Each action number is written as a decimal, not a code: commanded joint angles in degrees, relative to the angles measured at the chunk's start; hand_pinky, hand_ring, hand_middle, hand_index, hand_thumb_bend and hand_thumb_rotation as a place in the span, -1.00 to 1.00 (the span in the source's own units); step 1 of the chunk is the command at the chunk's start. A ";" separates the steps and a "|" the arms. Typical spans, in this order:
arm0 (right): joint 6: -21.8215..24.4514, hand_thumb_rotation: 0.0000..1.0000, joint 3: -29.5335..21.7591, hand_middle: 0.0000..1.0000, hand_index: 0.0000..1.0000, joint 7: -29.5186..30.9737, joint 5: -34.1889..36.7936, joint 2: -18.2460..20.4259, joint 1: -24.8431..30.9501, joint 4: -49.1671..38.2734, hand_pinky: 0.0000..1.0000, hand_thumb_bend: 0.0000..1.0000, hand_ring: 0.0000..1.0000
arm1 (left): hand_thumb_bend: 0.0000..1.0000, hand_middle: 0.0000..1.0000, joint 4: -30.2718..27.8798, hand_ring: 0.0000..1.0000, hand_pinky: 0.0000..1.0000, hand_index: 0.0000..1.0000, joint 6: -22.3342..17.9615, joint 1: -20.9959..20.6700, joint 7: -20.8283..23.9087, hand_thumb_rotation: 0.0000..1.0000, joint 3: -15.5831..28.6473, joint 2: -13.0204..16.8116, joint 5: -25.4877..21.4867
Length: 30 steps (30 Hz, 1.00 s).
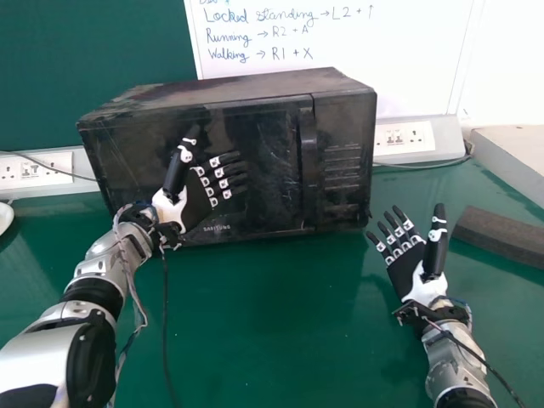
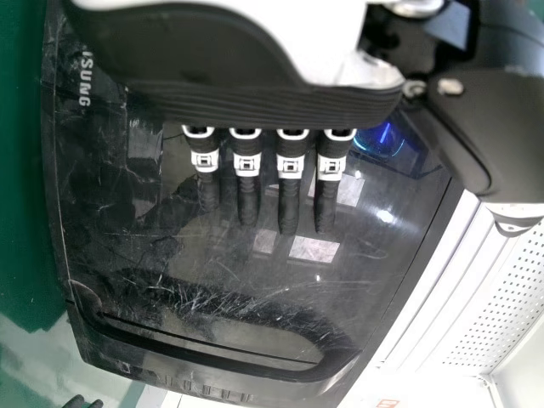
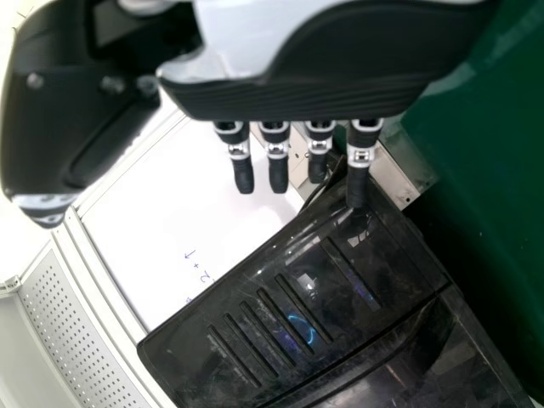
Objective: Open the door of oven
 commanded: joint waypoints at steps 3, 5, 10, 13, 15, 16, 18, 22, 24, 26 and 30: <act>0.28 1.00 0.16 1.00 1.00 -0.42 -0.06 0.48 -1.11 0.69 0.82 1.00 0.94 | 1.00 1.00 0.09 1.00 0.74 0.97 -0.37 -2.77 0.85 0.57 -1.21 -1.21 0.95; 0.05 1.00 0.43 1.00 1.00 -0.74 -0.36 0.56 -1.07 0.48 0.81 1.00 0.94 | 1.00 1.00 0.25 1.00 0.74 0.96 0.11 -3.19 1.01 0.56 -1.14 -1.66 0.85; -0.11 1.00 0.51 1.00 1.00 -1.10 -0.54 0.61 -1.27 0.75 0.80 1.00 0.95 | 1.00 1.00 0.22 1.00 0.78 0.98 0.51 -4.22 0.27 0.52 -1.40 -2.47 1.05; -0.11 1.00 0.62 1.00 1.00 -1.23 -0.58 0.73 -1.32 0.63 0.78 1.00 0.94 | 1.00 1.00 0.13 1.00 0.79 0.99 0.31 -4.93 0.15 0.59 -2.19 -2.85 1.68; -0.09 1.00 0.63 1.00 1.00 -1.24 -0.53 0.81 -1.34 0.57 0.79 1.00 0.94 | 1.00 1.00 0.17 1.00 0.81 1.00 0.65 -5.46 0.45 0.59 -2.31 -3.15 1.78; -0.24 1.00 0.69 1.00 1.00 -1.27 -0.66 0.75 -1.37 0.77 0.80 1.00 0.95 | 1.00 1.00 0.18 1.00 0.81 1.00 0.96 -5.76 0.67 0.58 -2.33 -3.30 1.86; -0.61 1.00 0.97 1.00 1.00 -1.72 -1.10 0.71 -1.39 0.97 0.76 1.00 0.92 | 1.00 1.00 0.19 1.00 0.84 1.00 1.92 -6.47 0.44 0.61 -2.55 -3.44 2.22; -0.40 1.00 1.16 1.00 1.00 -2.27 -1.20 0.78 -1.61 1.02 0.76 1.00 0.92 | 1.00 1.00 -0.03 1.00 0.86 1.00 2.99 -7.84 -0.24 0.67 -3.29 -3.79 2.58; -0.29 1.00 1.06 1.00 1.00 -2.41 -1.08 0.90 -1.71 1.05 0.76 1.00 0.92 | 1.00 1.00 -0.07 1.00 0.84 1.00 3.10 -8.40 -0.09 0.70 -3.84 -3.97 2.81; -0.50 1.00 1.12 1.00 1.00 -2.08 -1.15 0.85 -1.74 1.24 0.77 1.00 0.93 | 1.00 1.00 0.02 1.00 0.86 1.00 3.64 -8.97 -0.13 0.69 -3.92 -4.17 2.65; -1.12 1.00 1.45 1.00 1.00 -2.48 -1.80 0.71 -1.85 1.75 0.72 1.00 0.89 | 1.00 1.00 0.04 1.00 0.83 1.00 3.83 -9.63 0.37 0.68 -4.57 -4.50 3.11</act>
